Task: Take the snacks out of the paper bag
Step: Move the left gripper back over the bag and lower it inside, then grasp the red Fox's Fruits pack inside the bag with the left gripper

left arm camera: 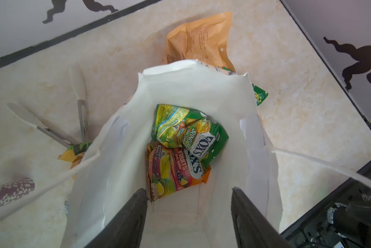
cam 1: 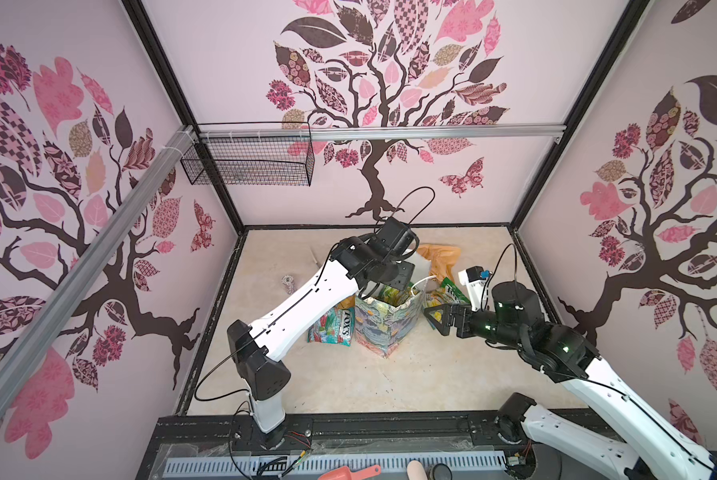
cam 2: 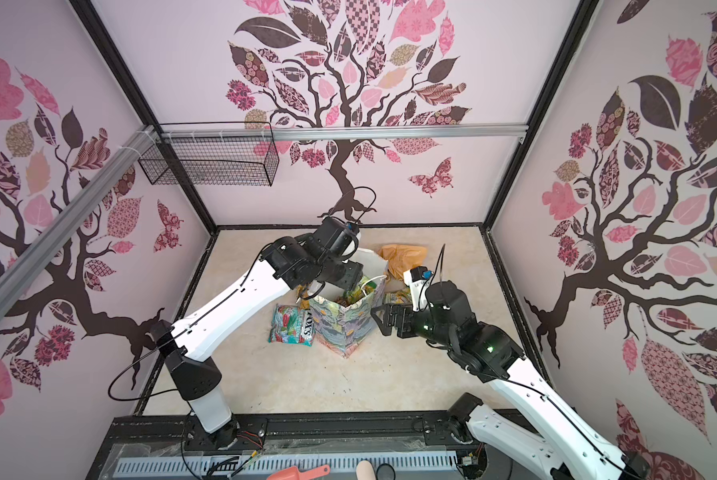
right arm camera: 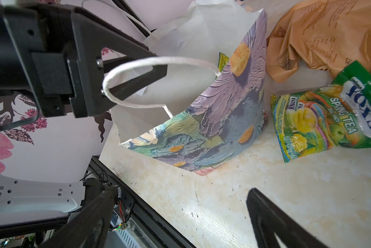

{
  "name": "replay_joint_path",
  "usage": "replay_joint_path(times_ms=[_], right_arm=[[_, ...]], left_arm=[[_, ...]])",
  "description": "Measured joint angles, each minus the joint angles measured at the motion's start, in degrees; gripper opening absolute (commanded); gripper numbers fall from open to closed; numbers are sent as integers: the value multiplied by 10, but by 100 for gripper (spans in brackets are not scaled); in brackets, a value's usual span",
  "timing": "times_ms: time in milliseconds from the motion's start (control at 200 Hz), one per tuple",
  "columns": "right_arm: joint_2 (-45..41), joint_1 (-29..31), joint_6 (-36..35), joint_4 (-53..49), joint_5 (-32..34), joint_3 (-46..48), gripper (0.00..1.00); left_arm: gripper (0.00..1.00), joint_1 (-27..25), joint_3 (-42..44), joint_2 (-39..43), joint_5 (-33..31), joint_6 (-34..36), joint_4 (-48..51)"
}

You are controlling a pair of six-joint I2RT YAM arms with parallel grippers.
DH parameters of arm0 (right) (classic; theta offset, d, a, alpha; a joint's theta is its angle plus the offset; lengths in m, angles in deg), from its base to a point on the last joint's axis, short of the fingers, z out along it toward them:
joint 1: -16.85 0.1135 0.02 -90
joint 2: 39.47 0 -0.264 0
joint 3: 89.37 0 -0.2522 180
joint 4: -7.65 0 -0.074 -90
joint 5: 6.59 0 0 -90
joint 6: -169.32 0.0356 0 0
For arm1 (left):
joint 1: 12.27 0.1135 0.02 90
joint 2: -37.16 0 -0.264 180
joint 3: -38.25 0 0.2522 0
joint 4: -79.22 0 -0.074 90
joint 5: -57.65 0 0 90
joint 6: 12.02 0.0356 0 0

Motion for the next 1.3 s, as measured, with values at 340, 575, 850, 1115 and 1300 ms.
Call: replay_joint_path(times_ms=[340,575,850,1115,1300], right_arm=[[0,0,2,0,-8,3,99],[-5,0,2,0,-8,3,100],[-5,0,1,0,-10,3,100],[-6,0,1,0,-10,3,99],[-7,0,0,0,-10,3,99]], left_arm=[[65,4,2,-76,36,-5,23],[66,23,35,-75,73,-5,28],[67,29,46,-114,88,11,66],[72,33,48,-178,86,24,90],[79,36,57,-206,76,31,90]])
